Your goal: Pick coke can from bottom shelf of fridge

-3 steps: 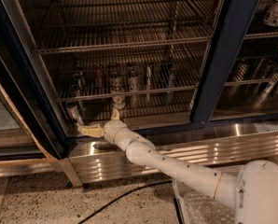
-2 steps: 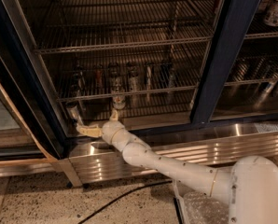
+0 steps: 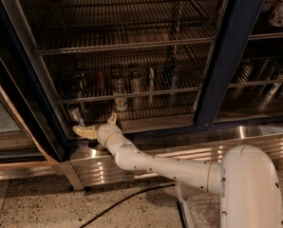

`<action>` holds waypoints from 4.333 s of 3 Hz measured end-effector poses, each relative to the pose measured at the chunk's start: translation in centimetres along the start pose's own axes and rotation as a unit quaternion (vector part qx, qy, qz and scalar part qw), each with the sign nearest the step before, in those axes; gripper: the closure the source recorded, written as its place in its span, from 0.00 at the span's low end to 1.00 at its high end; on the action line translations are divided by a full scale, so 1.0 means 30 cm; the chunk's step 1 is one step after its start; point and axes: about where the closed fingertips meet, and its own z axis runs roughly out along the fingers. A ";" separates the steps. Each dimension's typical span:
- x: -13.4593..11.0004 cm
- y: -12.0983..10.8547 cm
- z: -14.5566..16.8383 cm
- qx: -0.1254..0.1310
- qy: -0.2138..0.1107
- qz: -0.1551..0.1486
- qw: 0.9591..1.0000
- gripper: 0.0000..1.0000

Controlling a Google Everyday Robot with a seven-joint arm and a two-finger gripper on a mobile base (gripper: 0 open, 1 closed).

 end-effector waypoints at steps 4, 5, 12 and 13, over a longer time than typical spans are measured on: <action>-0.027 -0.036 -0.008 0.086 -0.003 0.003 0.996 0.00; -0.025 -0.030 -0.012 0.100 0.005 -0.030 0.995 0.00; -0.004 -0.051 0.008 0.138 0.025 -0.093 0.986 0.22; -0.004 -0.051 0.009 0.138 0.025 -0.093 0.986 0.21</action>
Offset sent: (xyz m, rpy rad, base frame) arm 0.0054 -0.0148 0.0050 0.0699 0.0739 -0.1552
